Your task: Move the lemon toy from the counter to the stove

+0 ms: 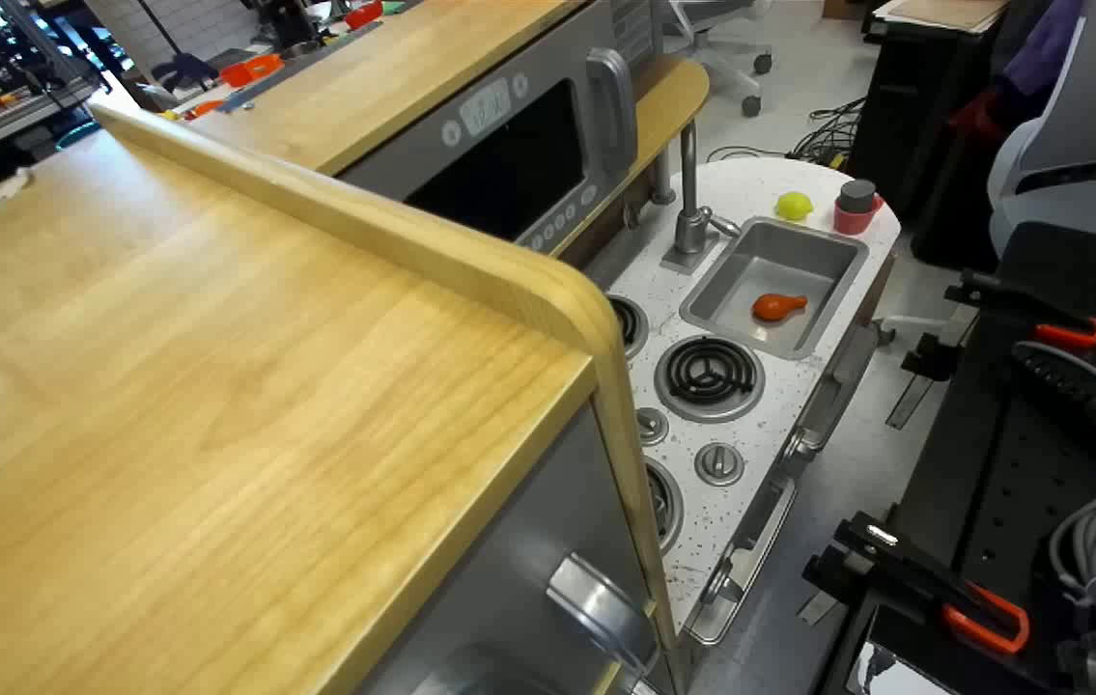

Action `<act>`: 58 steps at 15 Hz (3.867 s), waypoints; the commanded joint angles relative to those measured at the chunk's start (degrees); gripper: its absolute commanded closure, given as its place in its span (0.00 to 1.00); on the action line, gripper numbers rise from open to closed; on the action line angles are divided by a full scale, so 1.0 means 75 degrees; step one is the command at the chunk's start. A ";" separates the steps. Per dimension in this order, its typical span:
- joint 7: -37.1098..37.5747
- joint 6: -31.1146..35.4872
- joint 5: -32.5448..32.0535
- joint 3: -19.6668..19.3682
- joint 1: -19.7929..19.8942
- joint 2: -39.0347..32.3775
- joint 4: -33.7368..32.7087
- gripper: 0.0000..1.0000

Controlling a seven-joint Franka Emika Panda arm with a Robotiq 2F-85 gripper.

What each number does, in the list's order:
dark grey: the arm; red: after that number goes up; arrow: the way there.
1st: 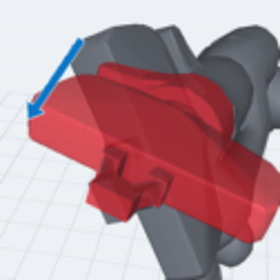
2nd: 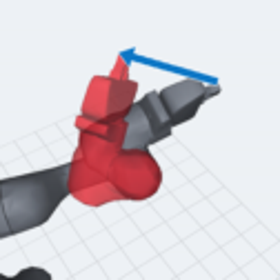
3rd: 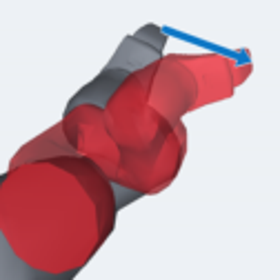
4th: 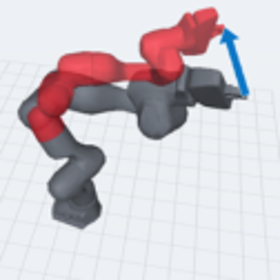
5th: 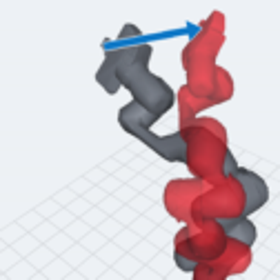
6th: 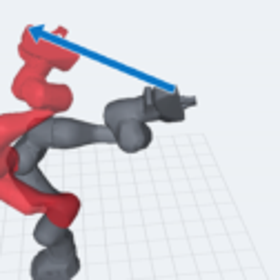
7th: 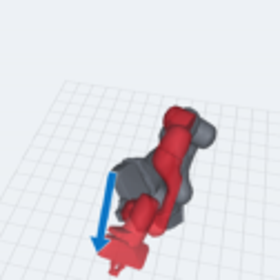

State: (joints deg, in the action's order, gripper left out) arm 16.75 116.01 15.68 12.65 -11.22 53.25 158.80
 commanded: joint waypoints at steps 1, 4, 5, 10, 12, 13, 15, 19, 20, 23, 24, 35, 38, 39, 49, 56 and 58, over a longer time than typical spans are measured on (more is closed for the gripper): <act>-0.0033 -0.0033 0.0030 0.0032 0.0049 0.0006 -0.0021 0.00; -0.0033 -0.0033 0.0030 0.0032 0.0049 0.0006 -0.0022 0.00; -0.0033 -0.0033 0.0030 0.0032 0.0049 0.0006 -0.0022 0.00; -0.0033 -0.0033 0.0030 0.0032 0.0049 0.0006 -0.0022 0.00; -0.0033 -0.0033 0.0030 0.0032 0.0049 0.0006 -0.0022 0.00; -0.0033 -0.0033 0.0030 0.0032 0.0049 0.0006 -0.0022 0.00; -0.0033 -0.0033 0.0030 0.0032 0.0049 0.0006 -0.0022 0.00; -0.0033 -0.0033 0.0030 0.0032 0.0049 0.0006 -0.0022 0.00; -0.0108 -0.0063 -0.0009 0.0014 0.0038 -0.0004 -0.0031 0.00; -0.0300 0.0064 -0.0011 -0.0022 -0.0002 -0.0017 -0.0016 0.00; -0.0352 0.0097 -0.0073 0.0002 0.0021 -0.0015 -0.0015 0.00; -0.2444 0.0329 -0.2021 -0.1837 0.1603 -0.0619 0.0040 0.00; -0.3308 0.1035 -0.2841 -0.2789 0.2451 -0.1325 0.0078 0.00; -0.3597 0.1417 -0.3090 -0.3084 0.2695 -0.1638 0.0090 0.00; -0.4341 0.5271 -0.3232 -0.4777 0.3921 -0.5938 -0.0294 0.00; -0.3924 0.7270 -0.1231 -0.4515 0.3878 -0.9191 -0.1655 0.00; -0.3677 0.7522 -0.0722 -0.4187 0.3991 -0.9909 -0.2290 0.00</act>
State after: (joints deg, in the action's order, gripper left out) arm -13.53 169.01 4.87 -22.05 17.88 -11.57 149.43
